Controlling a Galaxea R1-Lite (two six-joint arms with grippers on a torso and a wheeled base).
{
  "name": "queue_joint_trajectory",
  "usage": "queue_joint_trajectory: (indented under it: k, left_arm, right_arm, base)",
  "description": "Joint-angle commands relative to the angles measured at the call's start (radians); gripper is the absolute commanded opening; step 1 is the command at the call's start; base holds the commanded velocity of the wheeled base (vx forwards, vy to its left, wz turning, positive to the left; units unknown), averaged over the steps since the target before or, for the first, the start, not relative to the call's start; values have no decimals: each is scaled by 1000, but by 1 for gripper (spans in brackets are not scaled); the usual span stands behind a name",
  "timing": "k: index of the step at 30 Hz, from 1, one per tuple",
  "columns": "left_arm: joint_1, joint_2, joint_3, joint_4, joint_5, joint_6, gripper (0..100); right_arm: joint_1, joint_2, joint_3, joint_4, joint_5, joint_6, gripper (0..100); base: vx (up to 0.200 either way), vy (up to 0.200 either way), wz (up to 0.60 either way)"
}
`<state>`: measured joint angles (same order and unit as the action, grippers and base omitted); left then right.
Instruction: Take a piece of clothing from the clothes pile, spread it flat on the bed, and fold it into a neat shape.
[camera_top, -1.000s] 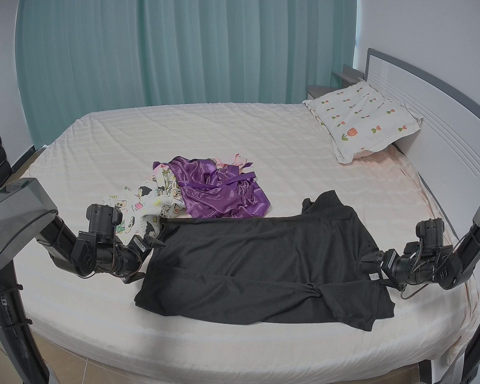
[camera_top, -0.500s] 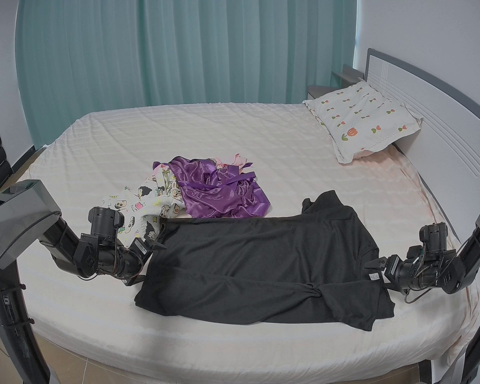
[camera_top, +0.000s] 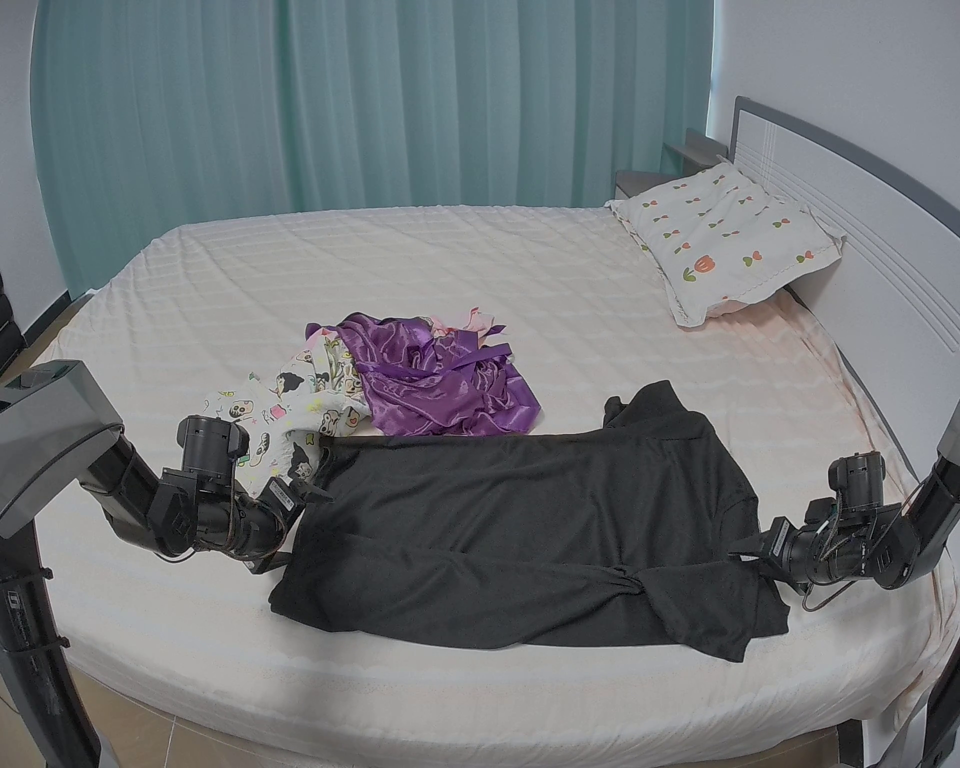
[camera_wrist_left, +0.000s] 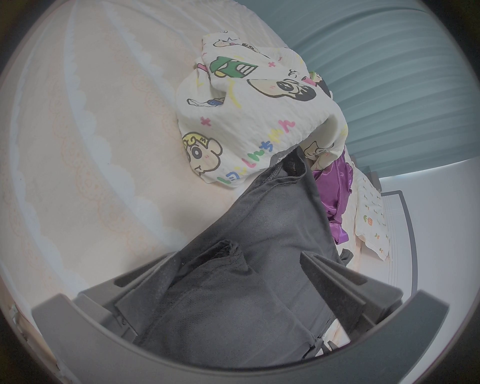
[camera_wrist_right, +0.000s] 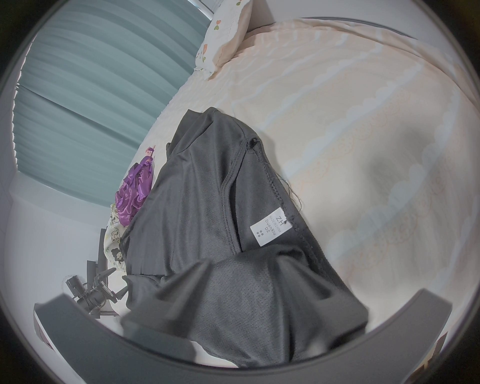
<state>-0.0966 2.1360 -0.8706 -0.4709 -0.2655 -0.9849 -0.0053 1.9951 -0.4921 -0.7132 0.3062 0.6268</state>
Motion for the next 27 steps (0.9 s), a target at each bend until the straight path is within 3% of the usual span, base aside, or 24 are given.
queue_joint_trajectory:
  k: [1, 11, 27]
  left_arm:
    - [0, 4, 1, 0, 0, -1, 100]
    - [5, 13, 4, 0, 3, -1, 100]
    - [9, 19, 9, -2, -1, -47, 100]
  right_arm:
    - [-5, 7, -3, 0, -1, 1, 0]
    - [-31, 4, -26, -17, -24, 5, 0]
    - [-65, 59, -17, -157, -27, 16, 0]
  base:
    - [0, 0, 0]
    - [0, 0, 0]
    - [0, 0, 0]
